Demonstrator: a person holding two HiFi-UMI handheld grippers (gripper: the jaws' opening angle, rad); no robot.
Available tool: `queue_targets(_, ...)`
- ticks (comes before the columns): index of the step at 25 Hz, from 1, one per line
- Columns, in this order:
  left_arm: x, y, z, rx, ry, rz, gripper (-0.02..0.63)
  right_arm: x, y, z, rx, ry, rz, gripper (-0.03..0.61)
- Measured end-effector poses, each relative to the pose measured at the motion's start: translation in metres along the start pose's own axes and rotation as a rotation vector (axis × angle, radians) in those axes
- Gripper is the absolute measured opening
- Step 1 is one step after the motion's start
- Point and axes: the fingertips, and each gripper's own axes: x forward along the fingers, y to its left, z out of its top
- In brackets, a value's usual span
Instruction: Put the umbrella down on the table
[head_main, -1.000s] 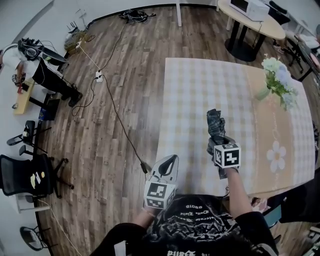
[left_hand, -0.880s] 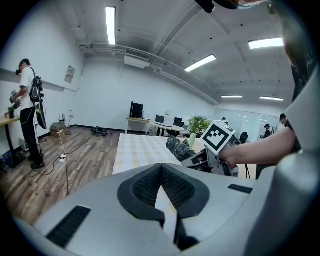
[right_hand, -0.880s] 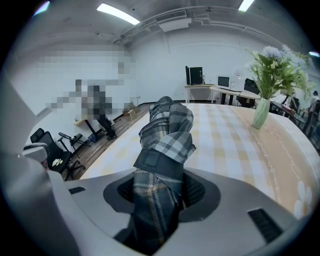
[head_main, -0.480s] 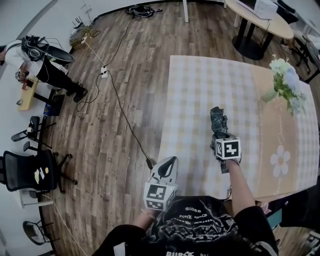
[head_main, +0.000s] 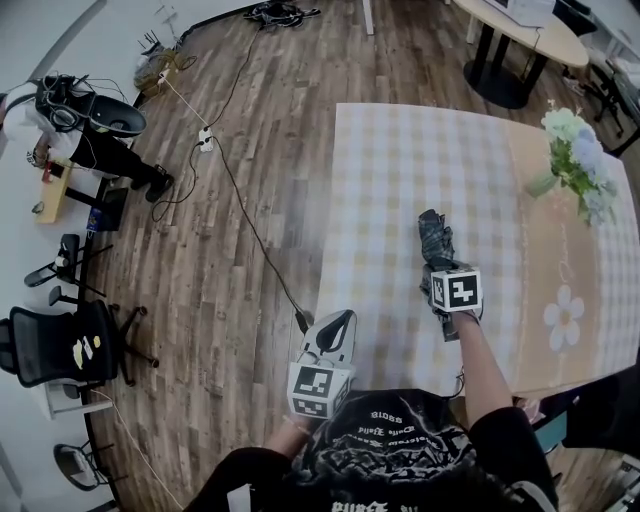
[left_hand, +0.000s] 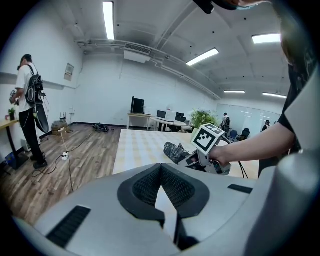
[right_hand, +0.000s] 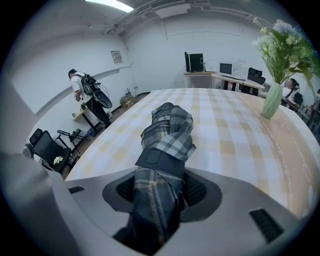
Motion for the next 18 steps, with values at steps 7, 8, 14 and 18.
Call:
queue_targets(7,0.008,-0.007,0.001,0.001,-0.001,-0.021,0.018,0.002,-0.004,-0.003,-0.009,0.012,0.002,0.210)
queue_targets(8,0.009,-0.010,0.001,0.002,-0.002,-0.023,0.018,0.001,-0.007,-0.004,-0.009,0.009,0.002,0.213)
queue_targets(14,0.004,-0.004,0.001,-0.015,-0.003,-0.024,0.018,-0.005,0.001,-0.001,0.014,-0.024,0.033,0.309)
queue_targets(18,0.001,-0.001,0.003,-0.021,-0.014,-0.022,0.018,-0.021,0.004,0.010,0.053,-0.103,0.052,0.383)
